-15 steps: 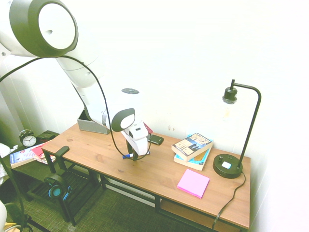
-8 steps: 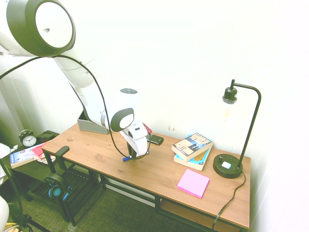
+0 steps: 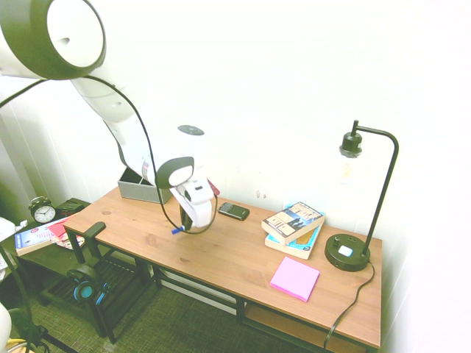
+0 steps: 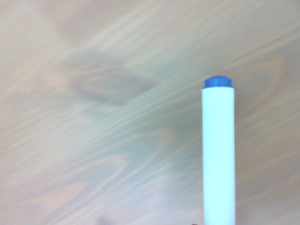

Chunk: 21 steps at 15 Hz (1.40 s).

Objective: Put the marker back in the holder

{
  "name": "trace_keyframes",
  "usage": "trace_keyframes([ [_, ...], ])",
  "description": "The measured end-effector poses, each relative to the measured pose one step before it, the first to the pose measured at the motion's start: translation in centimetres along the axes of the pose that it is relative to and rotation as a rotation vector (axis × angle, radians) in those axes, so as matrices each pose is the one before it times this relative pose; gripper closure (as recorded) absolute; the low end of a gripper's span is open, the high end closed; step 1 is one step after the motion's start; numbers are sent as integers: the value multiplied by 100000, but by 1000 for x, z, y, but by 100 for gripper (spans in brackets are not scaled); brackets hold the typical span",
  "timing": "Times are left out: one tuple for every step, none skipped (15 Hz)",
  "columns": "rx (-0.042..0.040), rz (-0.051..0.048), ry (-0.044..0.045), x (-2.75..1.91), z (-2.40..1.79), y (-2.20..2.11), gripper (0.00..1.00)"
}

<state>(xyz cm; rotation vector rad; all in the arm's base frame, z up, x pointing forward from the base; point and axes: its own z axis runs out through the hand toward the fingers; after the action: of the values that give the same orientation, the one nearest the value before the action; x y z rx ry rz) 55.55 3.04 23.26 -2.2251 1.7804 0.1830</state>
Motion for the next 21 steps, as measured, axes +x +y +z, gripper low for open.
trace_keyframes([
  [2281, -487, -7163, -2001, -1969, -965, 100],
  [2191, -413, -7103, -1603, -1192, -987, 100],
  [1884, -449, -6925, -1217, -363, -958, 100],
  [1359, -197, -6948, -804, 476, -794, 100],
  [613, -114, -7002, -461, 1233, -633, 100],
  [-100, -300, -6570, -173, 1439, -493, 100],
  [-635, -615, -6879, -85, 1421, -571, 100],
  [-535, -891, -6148, -277, 1086, -716, 100],
  [-590, -311, -4067, -305, 736, -670, 100],
  [-545, -379, -2550, -367, 792, -602, 100],
  [-845, -13, -1555, -234, 1003, -566, 100],
  [-926, 798, -845, 59, 1186, -531, 100],
  [-887, 1448, -702, 464, 1264, -406, 100],
  [-684, 2027, -950, 827, 1357, -340, 100],
  [-367, 1778, -736, 908, 1069, -268, 100],
  [-394, 1205, -381, 824, 833, -268, 100],
  [-162, 487, -212, 655, 579, -294, 100],
  [90, 0, -216, 478, 364, -346, 0],
  [220, -386, -254, 242, 177, -388, 0],
  [150, -665, -205, 38, 102, -363, 0],
  [0, -532, -205, -73, 176, -263, 0],
])
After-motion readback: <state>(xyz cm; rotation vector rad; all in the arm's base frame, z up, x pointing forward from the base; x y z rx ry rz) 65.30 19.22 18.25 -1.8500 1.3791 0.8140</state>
